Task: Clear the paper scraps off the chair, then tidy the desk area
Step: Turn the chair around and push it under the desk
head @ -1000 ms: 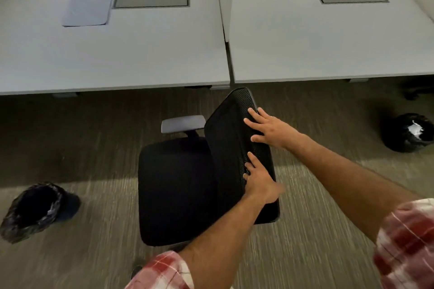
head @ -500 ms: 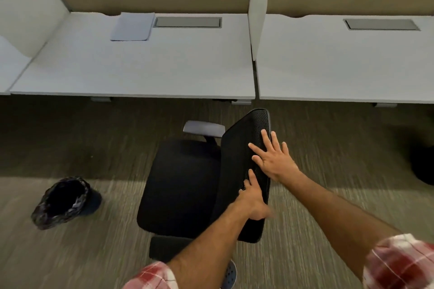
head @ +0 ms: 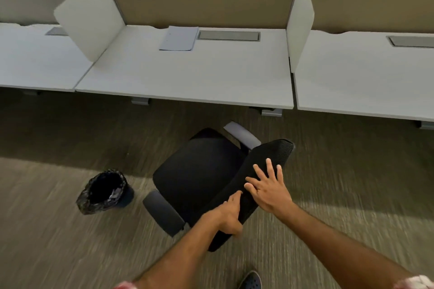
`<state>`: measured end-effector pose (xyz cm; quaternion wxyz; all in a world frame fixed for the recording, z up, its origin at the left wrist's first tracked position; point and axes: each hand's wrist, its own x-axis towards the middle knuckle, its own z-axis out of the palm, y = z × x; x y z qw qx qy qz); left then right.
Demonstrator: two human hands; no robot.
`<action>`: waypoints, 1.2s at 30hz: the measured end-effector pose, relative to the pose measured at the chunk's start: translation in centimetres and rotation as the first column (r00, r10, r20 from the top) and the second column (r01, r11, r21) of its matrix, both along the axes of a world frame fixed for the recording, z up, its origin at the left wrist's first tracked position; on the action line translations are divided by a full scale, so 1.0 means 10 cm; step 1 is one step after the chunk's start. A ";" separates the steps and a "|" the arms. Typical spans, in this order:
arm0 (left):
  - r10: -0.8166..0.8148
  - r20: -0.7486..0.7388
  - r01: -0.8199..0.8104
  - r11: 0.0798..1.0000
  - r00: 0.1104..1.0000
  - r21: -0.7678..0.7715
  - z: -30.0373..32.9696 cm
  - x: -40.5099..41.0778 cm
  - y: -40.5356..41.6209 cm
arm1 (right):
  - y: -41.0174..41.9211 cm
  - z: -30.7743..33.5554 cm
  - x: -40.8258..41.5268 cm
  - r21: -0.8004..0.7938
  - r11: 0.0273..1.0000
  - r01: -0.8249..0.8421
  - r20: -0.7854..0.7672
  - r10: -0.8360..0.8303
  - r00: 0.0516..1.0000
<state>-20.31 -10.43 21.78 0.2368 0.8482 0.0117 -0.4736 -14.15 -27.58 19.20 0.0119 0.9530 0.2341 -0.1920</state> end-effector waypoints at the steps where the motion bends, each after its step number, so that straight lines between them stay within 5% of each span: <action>1: 0.029 0.007 -0.028 1.000 1.000 -0.003 -0.01 -0.07 0.17 | 0.14 -0.01 -0.07 0.018 0.999 -0.037 -0.012 0.037 0.999; 7: 0.184 0.157 -0.173 0.982 0.970 -0.077 -0.07 -0.52 1.13 | 0.53 0.08 -0.01 0.157 0.982 -0.110 -0.031 0.116 0.993; 11: 0.059 0.460 -0.075 0.997 0.886 0.017 -0.23 -0.86 1.66 | 0.48 0.12 0.04 0.045 0.999 0.021 0.041 -0.023 0.999; 18: -0.076 0.700 -0.075 0.980 0.710 0.183 -0.35 -0.84 2.64 | 1.17 0.11 -0.50 -0.001 0.987 0.163 -0.005 -0.163 0.987; 26: -0.084 0.691 -0.149 0.951 0.718 0.270 -0.35 -0.42 3.42 | 1.89 0.10 -0.60 0.069 0.953 0.296 0.046 -0.300 0.953; 36: -0.138 0.661 -0.084 0.953 0.738 0.292 -0.40 0.66 3.93 | 2.32 -0.16 0.25 0.112 0.926 0.361 0.122 -0.374 0.920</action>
